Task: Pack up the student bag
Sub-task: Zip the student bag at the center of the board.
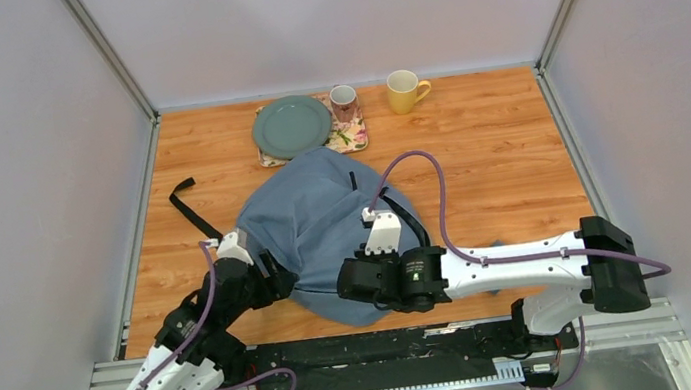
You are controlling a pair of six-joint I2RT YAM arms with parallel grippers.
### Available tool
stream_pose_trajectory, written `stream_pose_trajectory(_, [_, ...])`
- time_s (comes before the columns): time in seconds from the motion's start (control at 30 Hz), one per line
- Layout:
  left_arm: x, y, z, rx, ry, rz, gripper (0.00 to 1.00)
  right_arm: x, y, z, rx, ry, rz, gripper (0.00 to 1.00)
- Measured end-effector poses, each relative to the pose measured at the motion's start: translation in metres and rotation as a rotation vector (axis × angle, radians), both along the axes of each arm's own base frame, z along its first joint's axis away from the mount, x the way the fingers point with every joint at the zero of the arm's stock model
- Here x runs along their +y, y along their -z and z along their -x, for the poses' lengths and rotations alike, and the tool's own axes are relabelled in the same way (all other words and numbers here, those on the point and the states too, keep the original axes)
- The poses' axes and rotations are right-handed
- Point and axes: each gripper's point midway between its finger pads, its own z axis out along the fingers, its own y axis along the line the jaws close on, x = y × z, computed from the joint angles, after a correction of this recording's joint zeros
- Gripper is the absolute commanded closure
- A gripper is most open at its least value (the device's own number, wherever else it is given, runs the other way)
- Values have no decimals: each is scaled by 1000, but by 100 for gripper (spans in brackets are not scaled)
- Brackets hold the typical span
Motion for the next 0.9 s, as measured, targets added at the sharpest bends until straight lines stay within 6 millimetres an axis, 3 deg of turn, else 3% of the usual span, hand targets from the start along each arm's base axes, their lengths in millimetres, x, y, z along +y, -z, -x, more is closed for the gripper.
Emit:
stream_pose_trajectory(0.43, [-32, -7, 37, 189, -6, 330, 20, 5, 1, -2, -22, -27, -17, 100])
stream_pose_trajectory(0.73, [-43, 1, 36, 239, -28, 412, 20, 7, 1, -2, -22, -33, -26, 100])
stream_pose_trajectory(0.83, [-47, 4, 31, 234, -27, 418, 52, 8, 1, 0, -19, -49, -23, 100])
stream_pose_trajectory(0.87, [-48, 8, 30, 230, -23, 411, 73, 9, 1, 1, -17, -59, -22, 100])
stream_pose_trajectory(0.9, [-48, 11, 28, 228, -22, 399, 84, 10, 1, 1, -16, -69, -20, 100])
